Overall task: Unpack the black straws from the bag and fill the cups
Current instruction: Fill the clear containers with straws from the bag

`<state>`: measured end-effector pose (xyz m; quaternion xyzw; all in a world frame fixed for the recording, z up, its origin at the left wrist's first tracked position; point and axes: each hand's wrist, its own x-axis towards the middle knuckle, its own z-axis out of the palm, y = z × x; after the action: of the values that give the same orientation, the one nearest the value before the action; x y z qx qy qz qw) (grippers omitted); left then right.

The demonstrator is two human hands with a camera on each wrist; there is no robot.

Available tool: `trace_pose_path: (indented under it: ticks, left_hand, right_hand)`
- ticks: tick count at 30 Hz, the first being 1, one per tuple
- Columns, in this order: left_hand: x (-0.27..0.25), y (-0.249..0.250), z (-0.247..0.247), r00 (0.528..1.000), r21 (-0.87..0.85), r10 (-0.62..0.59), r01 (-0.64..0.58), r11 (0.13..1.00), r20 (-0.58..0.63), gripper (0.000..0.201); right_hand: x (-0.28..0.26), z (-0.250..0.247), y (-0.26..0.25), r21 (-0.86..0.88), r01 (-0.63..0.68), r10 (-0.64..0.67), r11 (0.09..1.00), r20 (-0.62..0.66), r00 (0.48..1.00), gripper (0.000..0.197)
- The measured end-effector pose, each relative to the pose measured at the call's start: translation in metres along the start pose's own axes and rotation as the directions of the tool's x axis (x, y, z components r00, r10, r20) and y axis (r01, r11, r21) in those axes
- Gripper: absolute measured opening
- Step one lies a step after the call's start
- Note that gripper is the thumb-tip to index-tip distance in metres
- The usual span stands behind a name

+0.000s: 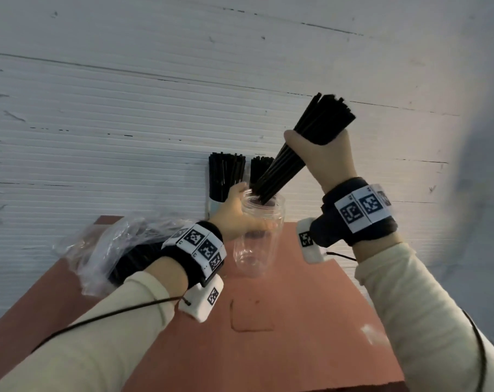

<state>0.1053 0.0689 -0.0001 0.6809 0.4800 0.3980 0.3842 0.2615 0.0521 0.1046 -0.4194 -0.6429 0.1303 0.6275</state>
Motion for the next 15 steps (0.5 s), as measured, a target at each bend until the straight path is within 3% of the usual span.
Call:
trace_pose_path:
  ticks: [2, 5, 9, 11, 13, 15]
  left_hand:
    - [0.001, 0.001, -0.001, 1.000, 0.020, 0.014, -0.014, 1.000, -0.003, 0.099]
    - [0.003, -0.003, -0.003, 0.999, 0.024, 0.036, -0.036, 0.999, -0.007, 0.105]
    - [-0.001, -0.010, -0.006, 0.998, -0.016, 0.063, -0.063, 0.998, 0.023, 0.095]
    - [-0.005, -0.011, -0.006, 0.997, -0.055, 0.072, -0.071, 0.996, 0.023, 0.089]
    - [-0.007, -0.012, -0.005, 0.997, -0.085, 0.074, -0.072, 0.994, 0.023, 0.084]
    - [-0.007, -0.012, -0.005, 0.997, -0.086, 0.079, -0.076, 0.993, 0.024, 0.084]
  right_hand:
    - [0.003, 0.008, 0.012, -0.069, -0.053, 0.058, 0.996, 0.073, 0.996, 0.021]
    - [0.005, 0.019, 0.027, -0.192, -0.146, 0.192, 0.970, 0.247, 0.950, 0.029]
    - [0.002, 0.025, 0.040, -0.436, -0.197, 0.425, 0.878, 0.520, 0.741, 0.029]
    - [0.002, 0.026, 0.040, -0.514, -0.179, 0.484, 0.839, 0.556, 0.676, 0.050]
    - [0.001, 0.026, 0.035, -0.545, -0.191, 0.521, 0.816, 0.553, 0.650, 0.072]
    - [0.000, 0.024, 0.029, -0.555, -0.189, 0.534, 0.810, 0.566, 0.628, 0.061]
